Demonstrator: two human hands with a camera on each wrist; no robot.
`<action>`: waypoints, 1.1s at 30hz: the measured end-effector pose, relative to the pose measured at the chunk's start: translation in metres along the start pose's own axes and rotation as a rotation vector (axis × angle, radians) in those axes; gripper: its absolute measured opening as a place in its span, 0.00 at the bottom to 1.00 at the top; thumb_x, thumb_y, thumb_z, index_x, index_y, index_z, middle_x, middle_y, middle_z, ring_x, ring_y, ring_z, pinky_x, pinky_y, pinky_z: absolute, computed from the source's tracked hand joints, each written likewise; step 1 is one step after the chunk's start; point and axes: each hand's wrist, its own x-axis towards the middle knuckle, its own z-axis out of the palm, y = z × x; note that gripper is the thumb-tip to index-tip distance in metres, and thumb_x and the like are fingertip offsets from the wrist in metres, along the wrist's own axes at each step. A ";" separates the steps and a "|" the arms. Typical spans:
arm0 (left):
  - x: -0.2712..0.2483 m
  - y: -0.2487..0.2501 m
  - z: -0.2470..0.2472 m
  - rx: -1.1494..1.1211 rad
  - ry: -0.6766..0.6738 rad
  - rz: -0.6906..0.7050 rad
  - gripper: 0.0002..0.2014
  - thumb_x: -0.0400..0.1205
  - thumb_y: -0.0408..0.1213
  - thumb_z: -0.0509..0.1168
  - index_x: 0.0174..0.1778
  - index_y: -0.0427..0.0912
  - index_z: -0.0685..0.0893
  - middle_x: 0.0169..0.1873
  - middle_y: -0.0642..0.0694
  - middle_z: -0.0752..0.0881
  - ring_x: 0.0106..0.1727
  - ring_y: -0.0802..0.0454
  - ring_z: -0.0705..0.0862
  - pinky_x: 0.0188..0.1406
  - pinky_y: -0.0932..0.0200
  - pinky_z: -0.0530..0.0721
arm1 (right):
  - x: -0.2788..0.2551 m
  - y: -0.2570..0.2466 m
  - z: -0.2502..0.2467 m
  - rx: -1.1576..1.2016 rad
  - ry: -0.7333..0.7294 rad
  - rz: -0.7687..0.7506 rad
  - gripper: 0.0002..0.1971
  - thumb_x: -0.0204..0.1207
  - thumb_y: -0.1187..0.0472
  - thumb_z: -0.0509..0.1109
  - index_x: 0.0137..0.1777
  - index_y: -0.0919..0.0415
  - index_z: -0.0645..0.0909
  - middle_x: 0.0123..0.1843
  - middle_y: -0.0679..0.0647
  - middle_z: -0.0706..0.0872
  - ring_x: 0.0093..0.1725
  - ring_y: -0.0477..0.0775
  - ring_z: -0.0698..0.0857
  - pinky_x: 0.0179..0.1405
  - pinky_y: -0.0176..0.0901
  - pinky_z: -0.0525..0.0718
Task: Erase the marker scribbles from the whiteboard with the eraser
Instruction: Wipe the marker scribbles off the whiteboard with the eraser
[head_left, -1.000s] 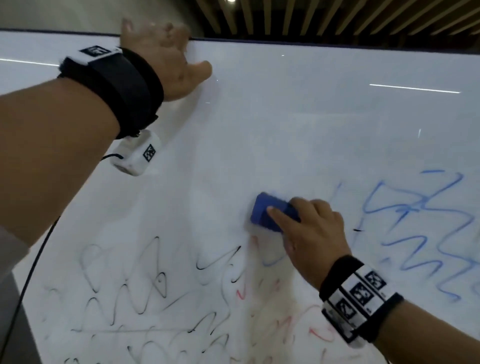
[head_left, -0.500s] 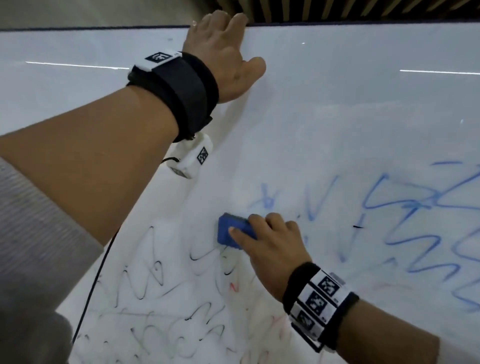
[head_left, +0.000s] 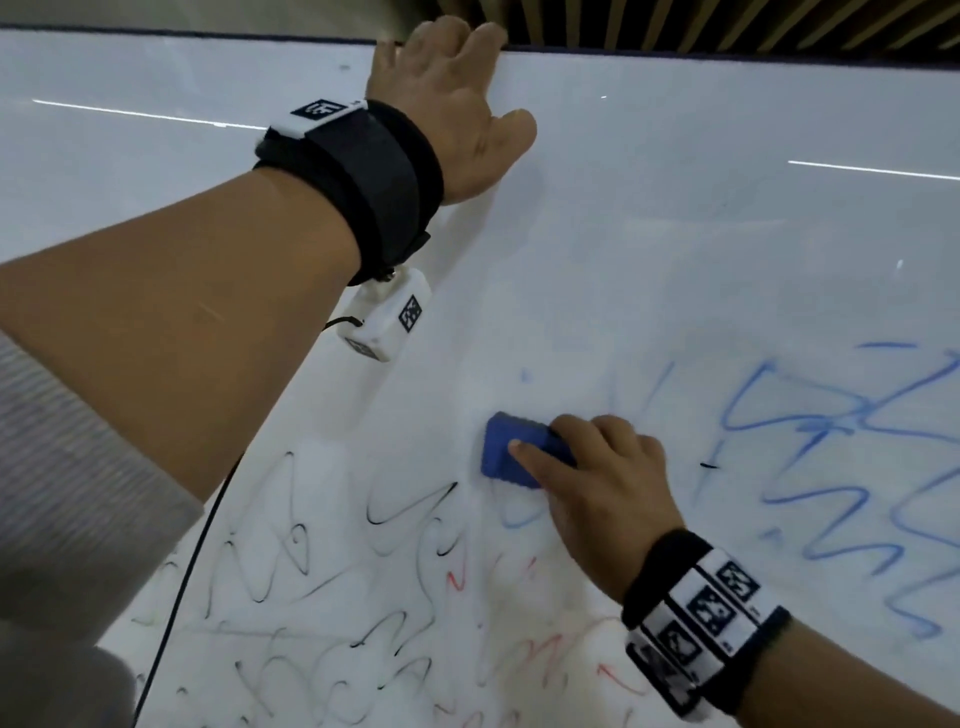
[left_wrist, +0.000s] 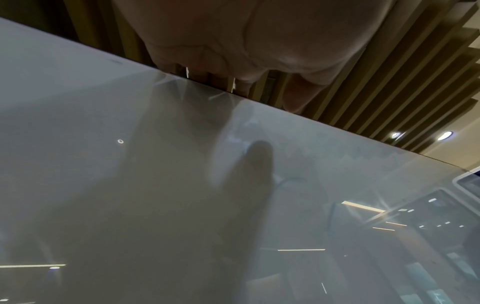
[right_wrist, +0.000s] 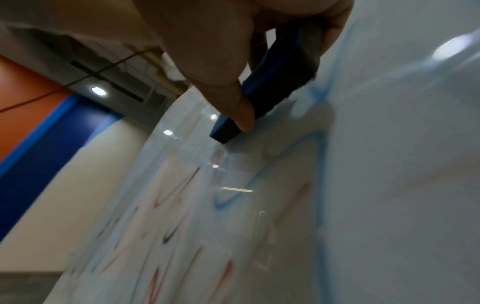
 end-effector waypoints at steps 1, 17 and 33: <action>0.000 -0.001 0.000 -0.001 0.001 0.002 0.40 0.76 0.59 0.48 0.83 0.42 0.65 0.75 0.39 0.73 0.77 0.38 0.70 0.81 0.37 0.61 | 0.002 -0.008 0.004 0.005 -0.040 -0.046 0.32 0.56 0.65 0.80 0.62 0.44 0.84 0.56 0.52 0.83 0.50 0.62 0.77 0.43 0.51 0.67; -0.003 0.000 0.003 -0.055 0.020 0.000 0.38 0.76 0.58 0.49 0.82 0.42 0.66 0.74 0.40 0.73 0.77 0.39 0.70 0.82 0.33 0.57 | 0.006 0.030 -0.023 -0.053 -0.017 -0.008 0.27 0.61 0.60 0.77 0.62 0.42 0.84 0.56 0.53 0.84 0.48 0.65 0.79 0.40 0.54 0.75; -0.003 0.002 0.002 -0.063 0.016 -0.017 0.37 0.77 0.57 0.49 0.82 0.42 0.66 0.76 0.40 0.72 0.79 0.39 0.68 0.82 0.29 0.55 | 0.041 0.065 -0.051 -0.064 0.149 0.142 0.25 0.66 0.56 0.72 0.66 0.46 0.84 0.59 0.57 0.83 0.51 0.69 0.78 0.39 0.57 0.79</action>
